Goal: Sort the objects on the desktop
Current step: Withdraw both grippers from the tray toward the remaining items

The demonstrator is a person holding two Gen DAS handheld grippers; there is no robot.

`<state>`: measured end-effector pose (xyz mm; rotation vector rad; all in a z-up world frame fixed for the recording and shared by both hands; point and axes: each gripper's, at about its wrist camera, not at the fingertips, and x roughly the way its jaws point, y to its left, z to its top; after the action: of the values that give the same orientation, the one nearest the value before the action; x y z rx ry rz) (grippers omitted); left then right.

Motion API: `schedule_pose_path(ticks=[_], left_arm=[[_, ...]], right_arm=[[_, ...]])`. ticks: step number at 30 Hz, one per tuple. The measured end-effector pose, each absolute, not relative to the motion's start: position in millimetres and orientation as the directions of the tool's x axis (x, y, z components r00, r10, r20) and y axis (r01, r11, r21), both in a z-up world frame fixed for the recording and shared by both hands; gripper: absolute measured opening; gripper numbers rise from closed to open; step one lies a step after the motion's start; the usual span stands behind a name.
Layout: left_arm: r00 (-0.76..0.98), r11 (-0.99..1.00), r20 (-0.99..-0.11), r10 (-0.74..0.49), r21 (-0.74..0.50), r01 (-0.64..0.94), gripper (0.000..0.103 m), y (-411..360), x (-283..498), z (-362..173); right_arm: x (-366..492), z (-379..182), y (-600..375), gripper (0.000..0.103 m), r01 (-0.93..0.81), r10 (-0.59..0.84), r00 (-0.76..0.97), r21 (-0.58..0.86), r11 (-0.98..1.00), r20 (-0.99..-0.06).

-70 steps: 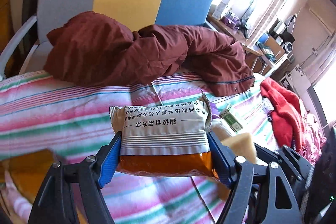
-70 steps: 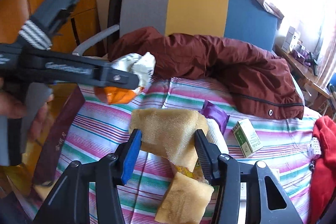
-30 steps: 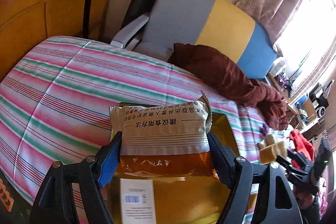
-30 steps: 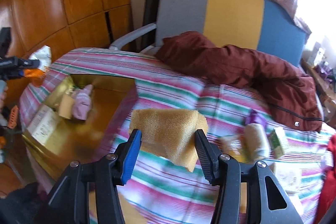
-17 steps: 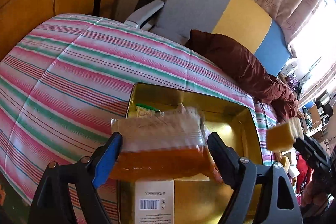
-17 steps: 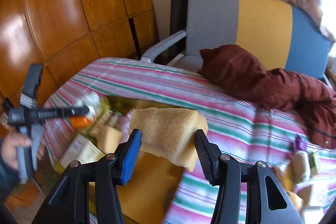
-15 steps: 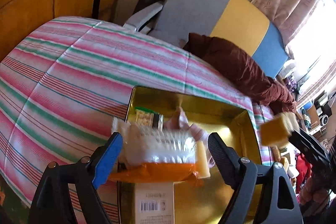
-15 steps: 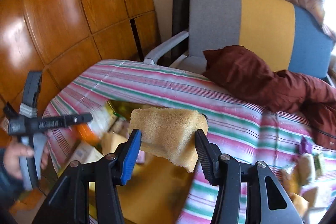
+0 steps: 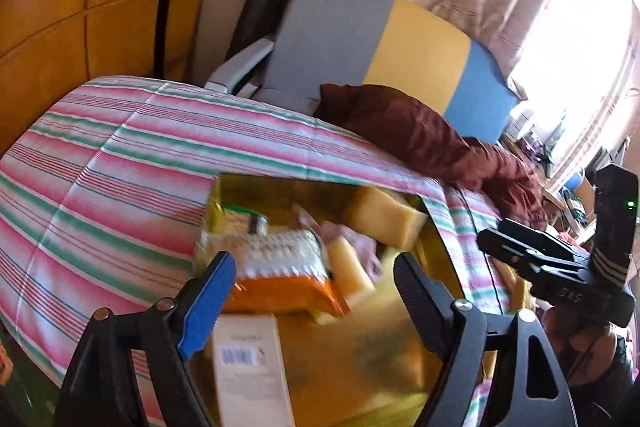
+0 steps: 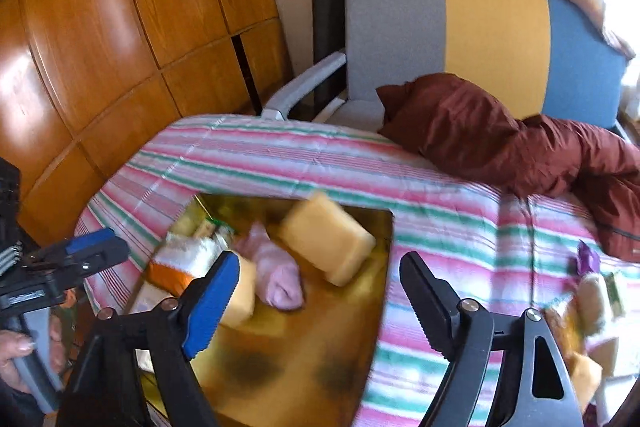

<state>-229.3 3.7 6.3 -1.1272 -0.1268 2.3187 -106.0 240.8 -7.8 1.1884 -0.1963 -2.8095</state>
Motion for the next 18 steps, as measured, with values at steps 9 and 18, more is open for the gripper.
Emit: schedule_pose_path(ticks=[9,18], left_arm=[[-0.486,-0.837,-0.709,0.511,-0.282,-0.469,0.072,20.3,-188.2,-2.7],[-0.564,-0.837,-0.685,0.46,-0.123,-0.534,0.073,41.8,-147.6,9.0]], right_arm=[[-55.5,-28.8,256.5,0.088,0.007,-0.056,-0.668,0.068,-0.998,-0.742],[-19.5,-33.6,283.1,0.091,-0.025,0.015,-0.663,0.002,-1.0,-0.749]])
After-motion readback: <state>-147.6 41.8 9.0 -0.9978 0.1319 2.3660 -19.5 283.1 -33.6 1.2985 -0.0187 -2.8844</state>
